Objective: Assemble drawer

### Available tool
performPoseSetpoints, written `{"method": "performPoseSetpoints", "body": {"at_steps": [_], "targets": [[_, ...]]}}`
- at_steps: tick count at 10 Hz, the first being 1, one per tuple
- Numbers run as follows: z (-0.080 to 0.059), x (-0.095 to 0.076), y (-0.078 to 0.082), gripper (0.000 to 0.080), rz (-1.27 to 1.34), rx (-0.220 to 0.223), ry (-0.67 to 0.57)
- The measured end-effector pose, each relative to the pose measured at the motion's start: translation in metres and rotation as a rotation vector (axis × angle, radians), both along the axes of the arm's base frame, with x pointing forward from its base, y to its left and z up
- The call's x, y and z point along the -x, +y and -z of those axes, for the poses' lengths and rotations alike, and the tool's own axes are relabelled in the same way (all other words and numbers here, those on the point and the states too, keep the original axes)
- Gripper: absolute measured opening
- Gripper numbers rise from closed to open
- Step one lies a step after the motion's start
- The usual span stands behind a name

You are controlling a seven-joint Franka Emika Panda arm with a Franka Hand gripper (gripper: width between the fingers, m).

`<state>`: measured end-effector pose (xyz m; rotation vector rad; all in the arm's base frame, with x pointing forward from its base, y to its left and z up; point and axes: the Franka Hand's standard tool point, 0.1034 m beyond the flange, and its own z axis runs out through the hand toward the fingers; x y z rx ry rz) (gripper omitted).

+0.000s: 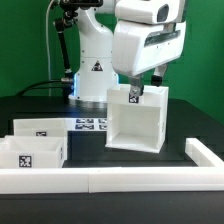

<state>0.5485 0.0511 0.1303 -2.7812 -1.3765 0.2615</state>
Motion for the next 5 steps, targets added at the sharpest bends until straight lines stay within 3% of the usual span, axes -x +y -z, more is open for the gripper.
{"method": "performPoseSetpoints", "body": {"at_steps": [5], "targets": [[0.0004, 0.0007, -0.0001, 0.0650, 0.001, 0.000, 0.003]]}}
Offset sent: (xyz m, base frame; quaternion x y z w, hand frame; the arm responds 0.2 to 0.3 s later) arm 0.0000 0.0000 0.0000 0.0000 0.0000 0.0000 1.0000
